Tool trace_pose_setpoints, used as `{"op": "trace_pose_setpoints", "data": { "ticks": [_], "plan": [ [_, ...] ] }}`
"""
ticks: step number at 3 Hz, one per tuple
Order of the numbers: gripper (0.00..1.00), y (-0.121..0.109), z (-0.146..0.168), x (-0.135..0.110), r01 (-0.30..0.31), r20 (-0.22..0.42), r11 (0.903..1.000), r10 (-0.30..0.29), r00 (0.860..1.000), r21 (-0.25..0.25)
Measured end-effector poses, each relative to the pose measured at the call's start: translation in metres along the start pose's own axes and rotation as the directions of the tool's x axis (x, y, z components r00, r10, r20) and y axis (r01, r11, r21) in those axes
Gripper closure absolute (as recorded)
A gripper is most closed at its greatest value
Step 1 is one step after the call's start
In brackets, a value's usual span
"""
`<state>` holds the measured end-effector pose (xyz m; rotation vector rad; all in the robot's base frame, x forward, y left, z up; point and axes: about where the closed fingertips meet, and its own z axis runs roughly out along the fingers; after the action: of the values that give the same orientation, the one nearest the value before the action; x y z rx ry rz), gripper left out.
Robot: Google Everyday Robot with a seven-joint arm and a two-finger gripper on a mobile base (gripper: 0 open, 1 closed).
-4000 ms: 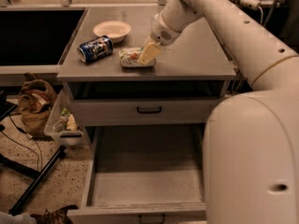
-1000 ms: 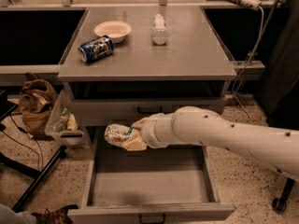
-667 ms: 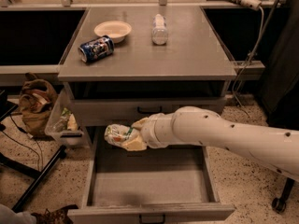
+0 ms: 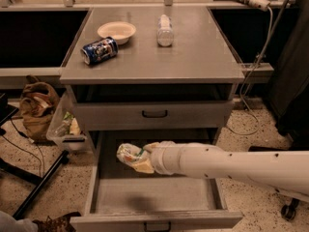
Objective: Place 7up can into middle drawer
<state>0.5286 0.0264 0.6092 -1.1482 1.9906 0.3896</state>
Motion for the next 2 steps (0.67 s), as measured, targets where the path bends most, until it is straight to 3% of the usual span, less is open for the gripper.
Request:
{"op": "trace_pose_setpoints", "data": {
  "ticks": [2],
  "plan": [
    [1.00,-0.008,0.042,0.047,-0.101,0.049,0.9912,0.098,0.994,0.085]
  ]
}}
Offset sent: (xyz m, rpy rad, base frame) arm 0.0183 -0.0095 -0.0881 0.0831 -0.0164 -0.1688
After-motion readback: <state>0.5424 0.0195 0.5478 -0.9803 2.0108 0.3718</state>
